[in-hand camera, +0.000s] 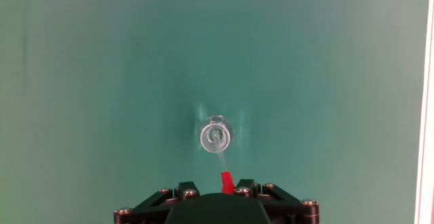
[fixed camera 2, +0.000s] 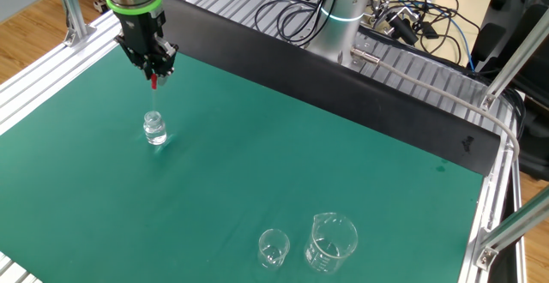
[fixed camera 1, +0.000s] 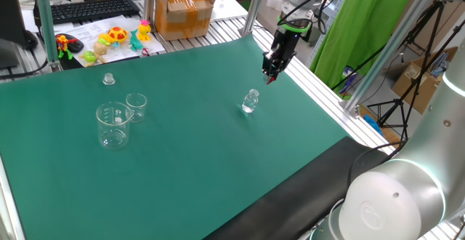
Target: Transfer liquid using a dropper
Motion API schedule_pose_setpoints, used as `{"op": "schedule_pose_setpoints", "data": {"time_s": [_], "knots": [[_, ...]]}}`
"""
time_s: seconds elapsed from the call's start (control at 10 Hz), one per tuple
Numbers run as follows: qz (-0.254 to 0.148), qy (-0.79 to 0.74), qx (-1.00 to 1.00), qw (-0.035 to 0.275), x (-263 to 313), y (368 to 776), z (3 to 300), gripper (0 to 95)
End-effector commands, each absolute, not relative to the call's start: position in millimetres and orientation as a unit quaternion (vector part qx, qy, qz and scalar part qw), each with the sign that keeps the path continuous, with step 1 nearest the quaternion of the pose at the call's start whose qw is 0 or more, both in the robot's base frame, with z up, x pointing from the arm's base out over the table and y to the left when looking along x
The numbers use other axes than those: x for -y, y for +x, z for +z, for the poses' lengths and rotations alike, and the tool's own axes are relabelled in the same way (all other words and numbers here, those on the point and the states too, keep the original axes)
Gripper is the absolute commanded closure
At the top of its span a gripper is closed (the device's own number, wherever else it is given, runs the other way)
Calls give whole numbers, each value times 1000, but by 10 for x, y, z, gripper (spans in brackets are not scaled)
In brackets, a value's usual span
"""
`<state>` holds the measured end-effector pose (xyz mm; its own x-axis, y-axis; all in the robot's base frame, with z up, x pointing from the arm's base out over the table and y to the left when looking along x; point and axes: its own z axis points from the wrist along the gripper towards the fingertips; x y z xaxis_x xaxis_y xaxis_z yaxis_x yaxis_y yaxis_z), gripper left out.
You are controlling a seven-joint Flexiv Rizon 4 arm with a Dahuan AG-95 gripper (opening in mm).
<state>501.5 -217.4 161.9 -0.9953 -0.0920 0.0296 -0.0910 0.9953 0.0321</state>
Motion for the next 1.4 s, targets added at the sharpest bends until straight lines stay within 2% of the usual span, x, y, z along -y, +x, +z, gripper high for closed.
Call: {"op": "schedule_pose_setpoints", "data": {"time_s": [0.1,0.8,1.4], "knots": [[-16,47,999,15,2175,5014,1620,950],[-17,47,999,13,2176,5010,1649,950],[-18,38,999,16,2144,4959,1983,950]]}}
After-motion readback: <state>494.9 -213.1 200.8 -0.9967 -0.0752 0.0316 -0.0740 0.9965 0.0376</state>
